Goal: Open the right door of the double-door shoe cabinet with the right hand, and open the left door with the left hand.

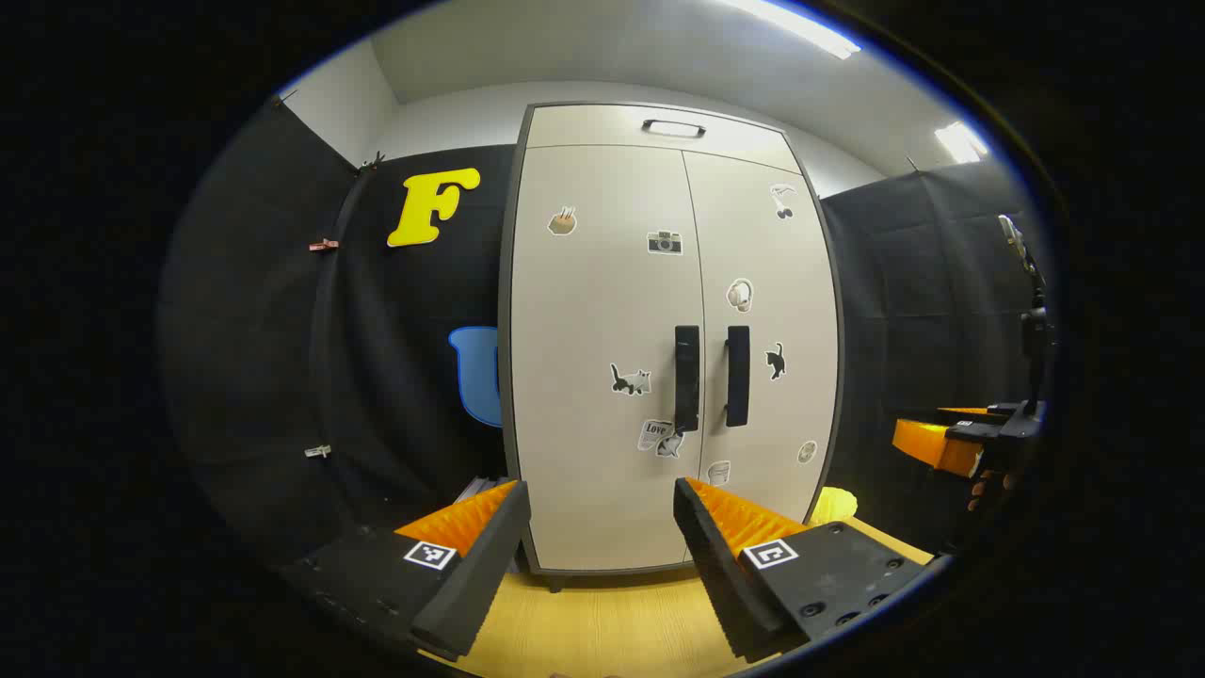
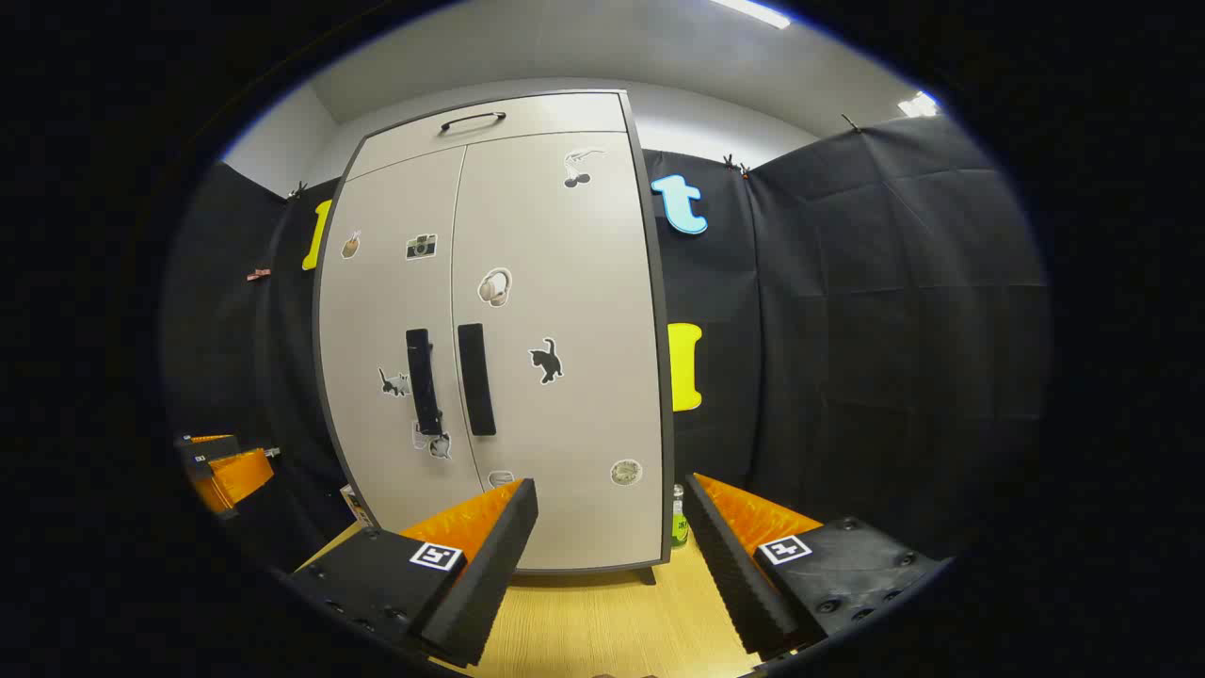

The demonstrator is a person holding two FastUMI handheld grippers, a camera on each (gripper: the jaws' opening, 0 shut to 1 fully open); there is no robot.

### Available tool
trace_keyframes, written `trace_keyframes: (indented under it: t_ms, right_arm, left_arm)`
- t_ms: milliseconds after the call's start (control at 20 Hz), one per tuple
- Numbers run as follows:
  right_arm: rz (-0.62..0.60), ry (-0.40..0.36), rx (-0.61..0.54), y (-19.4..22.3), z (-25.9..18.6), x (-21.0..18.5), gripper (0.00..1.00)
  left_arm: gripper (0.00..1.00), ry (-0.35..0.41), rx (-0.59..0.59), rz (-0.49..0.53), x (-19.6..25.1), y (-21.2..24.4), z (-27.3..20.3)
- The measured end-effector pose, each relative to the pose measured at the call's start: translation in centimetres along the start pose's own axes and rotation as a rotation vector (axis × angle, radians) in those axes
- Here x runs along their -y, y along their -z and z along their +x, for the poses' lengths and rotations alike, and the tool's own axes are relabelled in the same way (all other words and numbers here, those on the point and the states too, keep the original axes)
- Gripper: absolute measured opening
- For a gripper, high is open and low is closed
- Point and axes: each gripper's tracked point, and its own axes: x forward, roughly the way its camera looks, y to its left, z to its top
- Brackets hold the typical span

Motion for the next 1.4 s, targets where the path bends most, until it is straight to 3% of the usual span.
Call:
trace_keyframes:
  t_ms: [1100,1400]
  right_arm:
    - [-0.086,0.049,-0.026,-0.6,0.0,0.7,0.98]
    - [-0.072,0.017,-0.013,-1.7,0.6,-1.0,0.98]
  left_arm:
    - [0.95,-0.040,-0.034,-0.026,-1.4,1.5,-1.2]
    - [0.95,-0.063,-0.043,-0.055,-2.6,2.3,-2.1]
